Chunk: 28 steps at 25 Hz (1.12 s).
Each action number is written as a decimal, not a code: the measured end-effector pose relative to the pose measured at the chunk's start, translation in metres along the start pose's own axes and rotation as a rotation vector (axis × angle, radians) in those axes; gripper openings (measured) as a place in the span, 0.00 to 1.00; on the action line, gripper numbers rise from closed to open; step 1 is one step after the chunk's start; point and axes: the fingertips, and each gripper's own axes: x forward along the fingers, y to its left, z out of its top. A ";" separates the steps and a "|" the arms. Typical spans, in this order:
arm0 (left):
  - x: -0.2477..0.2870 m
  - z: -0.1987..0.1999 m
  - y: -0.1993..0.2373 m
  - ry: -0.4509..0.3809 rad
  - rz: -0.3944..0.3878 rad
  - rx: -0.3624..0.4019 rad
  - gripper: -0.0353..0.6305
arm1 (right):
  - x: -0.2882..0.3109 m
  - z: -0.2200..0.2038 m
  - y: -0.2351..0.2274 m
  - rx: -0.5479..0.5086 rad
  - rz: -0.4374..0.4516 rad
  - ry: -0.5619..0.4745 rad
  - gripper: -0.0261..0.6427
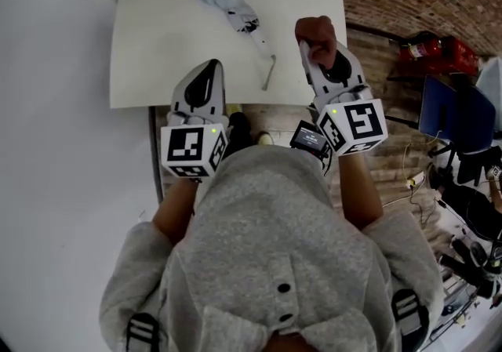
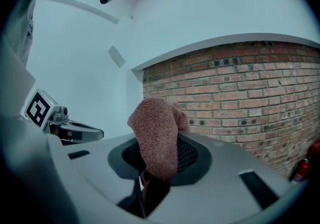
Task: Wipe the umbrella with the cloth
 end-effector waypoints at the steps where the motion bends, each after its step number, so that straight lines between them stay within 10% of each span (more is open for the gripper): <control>1: 0.008 0.002 0.004 0.008 -0.008 0.000 0.07 | 0.009 0.001 -0.002 0.001 -0.001 0.006 0.19; 28: 0.115 -0.035 0.084 0.171 -0.130 -0.117 0.07 | 0.153 -0.014 -0.010 -0.202 0.048 0.171 0.19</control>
